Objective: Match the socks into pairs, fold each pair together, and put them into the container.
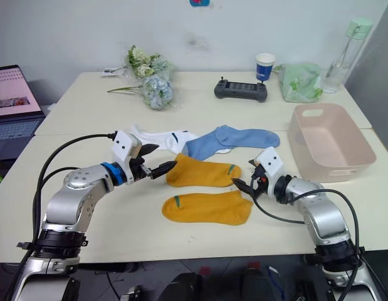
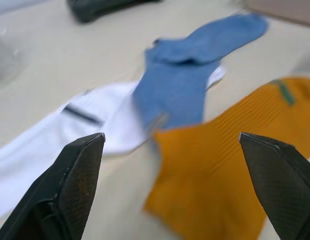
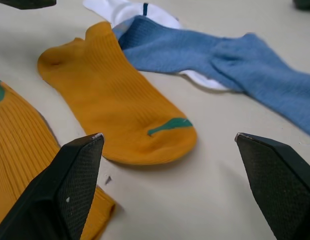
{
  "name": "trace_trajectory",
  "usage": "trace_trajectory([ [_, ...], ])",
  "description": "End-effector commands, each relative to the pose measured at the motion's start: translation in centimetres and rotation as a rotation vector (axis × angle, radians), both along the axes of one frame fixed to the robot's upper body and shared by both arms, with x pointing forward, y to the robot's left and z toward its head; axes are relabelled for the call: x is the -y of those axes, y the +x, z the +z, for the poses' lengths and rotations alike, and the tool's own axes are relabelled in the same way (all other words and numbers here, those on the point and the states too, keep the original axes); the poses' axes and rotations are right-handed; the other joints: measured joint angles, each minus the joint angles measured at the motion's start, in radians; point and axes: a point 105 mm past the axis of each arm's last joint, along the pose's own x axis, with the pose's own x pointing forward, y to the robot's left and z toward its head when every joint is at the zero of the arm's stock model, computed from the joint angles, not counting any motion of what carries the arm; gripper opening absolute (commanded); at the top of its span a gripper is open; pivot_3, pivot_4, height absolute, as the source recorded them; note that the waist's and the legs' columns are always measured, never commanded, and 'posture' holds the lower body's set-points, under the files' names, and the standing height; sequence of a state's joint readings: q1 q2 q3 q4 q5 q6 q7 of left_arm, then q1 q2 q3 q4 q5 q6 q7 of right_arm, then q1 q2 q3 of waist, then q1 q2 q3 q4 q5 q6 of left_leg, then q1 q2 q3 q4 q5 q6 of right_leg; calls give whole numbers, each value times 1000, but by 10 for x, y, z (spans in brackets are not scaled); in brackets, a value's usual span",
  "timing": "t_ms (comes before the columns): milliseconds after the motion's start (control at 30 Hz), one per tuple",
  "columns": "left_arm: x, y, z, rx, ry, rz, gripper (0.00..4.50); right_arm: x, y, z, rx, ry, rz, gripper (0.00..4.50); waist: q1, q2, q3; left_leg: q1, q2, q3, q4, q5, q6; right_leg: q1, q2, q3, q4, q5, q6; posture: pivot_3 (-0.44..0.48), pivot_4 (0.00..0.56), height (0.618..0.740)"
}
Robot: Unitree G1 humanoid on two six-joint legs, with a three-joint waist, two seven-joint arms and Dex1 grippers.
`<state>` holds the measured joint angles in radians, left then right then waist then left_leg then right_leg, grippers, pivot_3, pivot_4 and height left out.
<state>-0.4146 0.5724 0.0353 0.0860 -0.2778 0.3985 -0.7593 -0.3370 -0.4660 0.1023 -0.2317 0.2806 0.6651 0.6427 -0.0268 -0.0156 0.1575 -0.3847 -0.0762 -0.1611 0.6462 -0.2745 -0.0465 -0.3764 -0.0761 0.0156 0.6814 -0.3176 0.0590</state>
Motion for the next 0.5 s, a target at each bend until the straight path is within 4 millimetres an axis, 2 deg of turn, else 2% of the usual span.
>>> trace_trajectory([
  [33, 0, 11, -10, 8, 31, 1, 4489, -15, -4, 6, -52, 16, 32, 4500, 2, 0, 0, 0, 0, 0, 0, 0, 0, 0, 0, 0, 0, 0, 0, 0, 150, 740],
  [167, 3, 23, -20, -12, 56, 10, 4489, -17, 3, 0, -101, -11, -12, 4500, -1, 0, 0, 0, -1, 0, 0, 0, 0, 0, -1, 0, 0, 0, 0, 0, 150, 740],
  [233, 4, 27, -24, -23, 62, 1, 4102, -17, 9, -1, -104, -27, -40, 4323, -5, 0, 0, 0, -1, 0, 0, 0, 0, -1, 0, 0, 1, 0, 0, 0, 150, 740],
  [300, 7, 28, -27, -33, 62, -17, 3583, -16, 13, -1, -103, -34, -60, 3868, -8, 0, 0, 0, 0, 0, 0, 0, 0, -1, 0, 0, 1, 0, 0, 0, 150, 740],
  [500, 9, 31, -26, -24, 71, -45, 1618, -20, 16, -3, -106, -27, -49, 1737, -15, 0, 0, 0, 0, 0, -1, 0, 0, -3, 0, 0, 2, 0, 0, 0, 150, 740],
])
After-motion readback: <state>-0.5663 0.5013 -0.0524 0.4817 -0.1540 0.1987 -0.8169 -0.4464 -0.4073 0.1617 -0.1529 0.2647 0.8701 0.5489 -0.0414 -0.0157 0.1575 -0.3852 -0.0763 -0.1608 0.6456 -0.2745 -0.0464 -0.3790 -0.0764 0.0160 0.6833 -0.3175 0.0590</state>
